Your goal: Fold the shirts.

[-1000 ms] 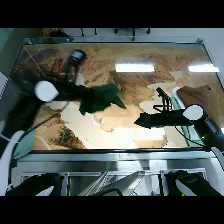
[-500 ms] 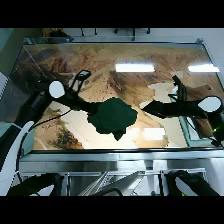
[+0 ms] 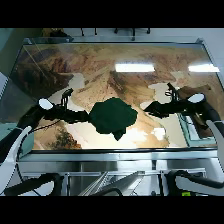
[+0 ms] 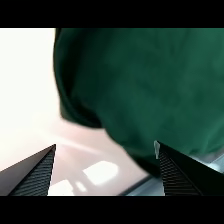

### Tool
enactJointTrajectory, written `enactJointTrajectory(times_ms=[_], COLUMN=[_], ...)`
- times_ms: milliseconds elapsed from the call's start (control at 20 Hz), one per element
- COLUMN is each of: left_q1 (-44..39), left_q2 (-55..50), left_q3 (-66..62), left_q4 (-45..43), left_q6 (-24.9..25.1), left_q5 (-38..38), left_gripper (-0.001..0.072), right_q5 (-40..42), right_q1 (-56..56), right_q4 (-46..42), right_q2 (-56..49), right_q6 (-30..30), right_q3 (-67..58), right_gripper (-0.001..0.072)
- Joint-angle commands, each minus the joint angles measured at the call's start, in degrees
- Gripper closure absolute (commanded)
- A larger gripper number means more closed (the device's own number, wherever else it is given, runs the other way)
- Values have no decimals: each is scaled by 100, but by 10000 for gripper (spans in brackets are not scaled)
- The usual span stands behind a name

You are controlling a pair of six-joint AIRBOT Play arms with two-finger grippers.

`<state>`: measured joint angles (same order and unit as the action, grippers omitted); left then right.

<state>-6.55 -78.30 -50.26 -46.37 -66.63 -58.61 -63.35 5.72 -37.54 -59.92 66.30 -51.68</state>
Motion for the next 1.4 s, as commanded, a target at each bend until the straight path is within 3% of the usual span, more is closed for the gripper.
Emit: enactJointTrajectory(times_ms=[0,150,300,350,400,450,500,550,600,750,1100,1350], left_q1=[44,-55,20,33,72,116,114,111,111,111,400,1338], left_q2=[-708,-1252,-1565,-1596,-1578,-1534,-1456,-1370,-1250,-675,1051,2068], left_q3=[-24,-610,-1132,-1263,-1344,-1403,-1456,-1521,-1628,-2116,-4750,-6561], left_q4=[1534,1543,1471,1445,1449,1458,1464,1464,1488,1508,1484,1438], left_q6=[1027,1025,1027,1032,1027,1025,1025,1025,1025,885,52,-280], left_q5=[289,50,-564,-699,-741,-778,-811,-879,-997,-1215,-1062,-929], left_gripper=[4,39,670,693,694,693,694,694,694,694,694,694], right_q5=[549,586,398,256,133,92,70,-52,-271,-890,-935,-855], right_q1=[-251,-625,-920,-931,-929,-927,-938,-938,-938,-938,-881,-251], right_q4=[691,1646,2546,2758,2894,2929,2927,2927,2966,3250,3274,2490], right_q2=[-942,-1401,-1425,-1425,-1425,-1425,-1425,-1425,-1425,-1272,229,1040], right_q6=[-605,-1370,-2015,-2098,-2103,-2197,-2243,-2251,-2286,-2441,-2245,-1519], right_q3=[-13,-15,-70,-136,-216,-293,-361,-420,-474,-660,-2374,-4507], right_gripper=[285,281,283,284,360,498,513,645,693,694,695,695])
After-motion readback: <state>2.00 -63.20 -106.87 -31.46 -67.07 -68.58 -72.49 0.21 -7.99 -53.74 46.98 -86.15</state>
